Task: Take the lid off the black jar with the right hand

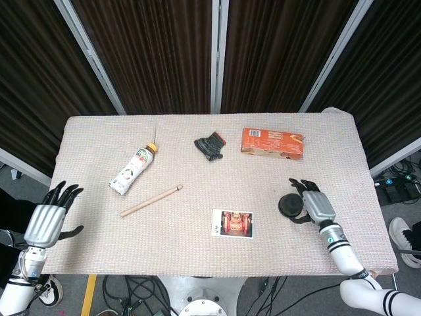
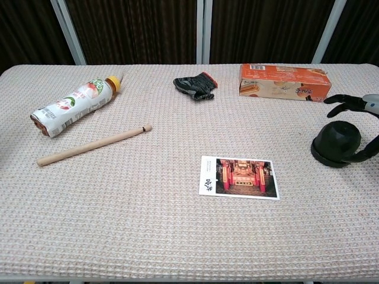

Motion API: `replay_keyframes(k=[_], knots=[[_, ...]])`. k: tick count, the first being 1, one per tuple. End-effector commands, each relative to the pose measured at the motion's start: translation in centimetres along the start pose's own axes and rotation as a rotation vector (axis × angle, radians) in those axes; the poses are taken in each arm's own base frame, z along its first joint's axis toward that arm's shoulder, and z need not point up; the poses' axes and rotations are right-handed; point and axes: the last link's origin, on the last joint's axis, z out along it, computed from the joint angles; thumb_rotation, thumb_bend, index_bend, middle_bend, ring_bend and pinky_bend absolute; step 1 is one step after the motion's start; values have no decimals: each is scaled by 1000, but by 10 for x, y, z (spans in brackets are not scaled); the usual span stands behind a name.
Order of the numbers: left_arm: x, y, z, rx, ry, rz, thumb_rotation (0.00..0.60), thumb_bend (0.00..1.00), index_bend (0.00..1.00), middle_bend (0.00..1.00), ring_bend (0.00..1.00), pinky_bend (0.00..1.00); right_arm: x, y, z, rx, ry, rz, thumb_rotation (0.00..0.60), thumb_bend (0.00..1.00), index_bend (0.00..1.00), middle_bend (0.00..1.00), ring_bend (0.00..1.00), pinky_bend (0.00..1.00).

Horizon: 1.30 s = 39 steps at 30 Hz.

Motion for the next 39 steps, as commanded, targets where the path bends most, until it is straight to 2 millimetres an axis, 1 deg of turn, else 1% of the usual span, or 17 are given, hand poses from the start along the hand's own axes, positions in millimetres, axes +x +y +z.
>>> replay_keyframes(k=[1,7,15,18,23,29,32,34,39], knots=[[0,0,0,0,1,-1,600,125,147,108,0,151,1,1,-1,-5,2,-3,600,38,45,186,0,0],[0,-1,0,3,0,-2,600,126,147,108,0,151,-1,0,2,-14,-2,0,600,46,45,245,0,0],[1,-2,0,4,1,-2,600,126,147,108,0,151,-1,-4,3,-14,29,3,600,103,42,378,0,0],[1,-2,0,5,0,-3,600,125,147,108,0,152,0,-5,3,-17,38,8,600,124,48,407,0,0],[1,-2,0,3,2,-2,600,125,147,108,0,152,4,-7,0,-7,54,27,600,134,53,419,0,0],[2,-2,-1,3,3,-2,600,125,147,108,0,151,20,-6,-8,8,105,70,600,134,52,421,0,0],[2,-1,0,1,3,-2,600,125,147,108,0,152,29,0,-15,0,131,92,600,134,52,423,0,0],[2,-1,0,-1,2,-2,600,125,147,108,0,152,33,8,-19,-18,145,98,600,134,53,424,0,0],[2,0,0,-3,-1,3,600,125,146,109,0,152,37,35,-28,-86,155,111,600,134,53,424,0,0]])
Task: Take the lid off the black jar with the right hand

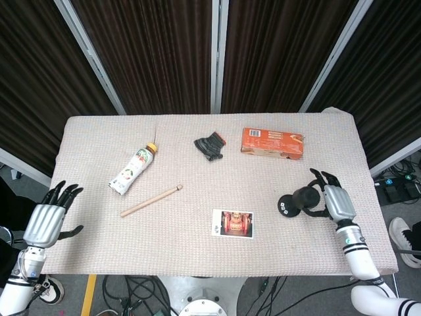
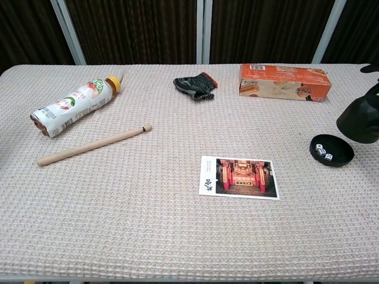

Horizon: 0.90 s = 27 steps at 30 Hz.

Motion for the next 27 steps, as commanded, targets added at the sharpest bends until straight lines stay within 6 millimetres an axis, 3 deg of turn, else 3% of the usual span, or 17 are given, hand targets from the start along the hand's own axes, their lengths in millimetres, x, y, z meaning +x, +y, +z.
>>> replay_keyframes(k=[1,8,15,27], knots=[[0,0,0,0,0,2,600,125,146,108,0,151,3,18,-4,-46,1,1,600,134,53,424,0,0],[-1,2,0,-1,-8,8,600,126,146,108,0,152,-3,45,-7,-101,-26,-1,600,130,53,407,0,0],[-1,2,1,1,-7,11,600,125,147,108,0,151,-3,44,-5,-61,-35,7,600,0,0,109,0,0],[3,1,0,4,6,5,600,126,147,108,0,152,28,33,-30,12,65,-11,600,0,0,60,0,0]])
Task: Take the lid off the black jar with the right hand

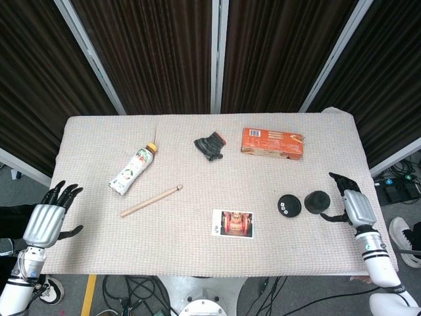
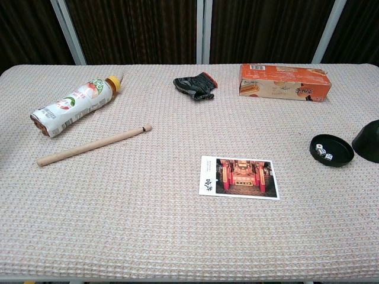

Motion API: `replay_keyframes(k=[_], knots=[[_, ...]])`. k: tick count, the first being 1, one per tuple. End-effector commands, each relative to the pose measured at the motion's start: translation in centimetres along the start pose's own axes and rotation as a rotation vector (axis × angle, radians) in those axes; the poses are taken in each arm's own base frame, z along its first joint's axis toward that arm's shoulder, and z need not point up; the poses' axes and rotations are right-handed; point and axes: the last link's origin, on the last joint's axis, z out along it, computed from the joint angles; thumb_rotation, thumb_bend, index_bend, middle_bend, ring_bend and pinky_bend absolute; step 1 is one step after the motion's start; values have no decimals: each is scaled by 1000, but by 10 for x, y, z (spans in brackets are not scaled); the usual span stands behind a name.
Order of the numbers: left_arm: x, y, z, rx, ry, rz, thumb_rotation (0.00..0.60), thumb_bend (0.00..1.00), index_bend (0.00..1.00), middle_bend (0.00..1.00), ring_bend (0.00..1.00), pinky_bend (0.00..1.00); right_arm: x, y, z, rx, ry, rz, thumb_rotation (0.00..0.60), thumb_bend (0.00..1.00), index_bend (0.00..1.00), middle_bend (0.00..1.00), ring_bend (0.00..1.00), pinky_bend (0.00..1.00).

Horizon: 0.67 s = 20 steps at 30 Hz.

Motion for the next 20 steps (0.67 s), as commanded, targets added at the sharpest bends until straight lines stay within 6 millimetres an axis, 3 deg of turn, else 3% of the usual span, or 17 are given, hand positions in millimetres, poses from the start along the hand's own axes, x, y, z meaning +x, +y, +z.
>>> replay_keyframes(k=[1,5,10,20], knots=[[1,0,0,1,4,1,600,126,147,108,0,152,13,-3,-13,41,51,-33,600,0,0,60,0,0],[4,-1,0,7,7,6,600,125,146,108,0,151,22,0,-29,61,159,-262,600,0,0,58,0,0],[5,0,1,11,12,9,600,125,146,109,0,152,15,4,-50,22,306,-491,600,0,0,44,0,0],[5,-1,-1,15,13,13,600,125,146,108,0,152,4,14,-68,-2,289,-436,600,0,0,30,0,0]])
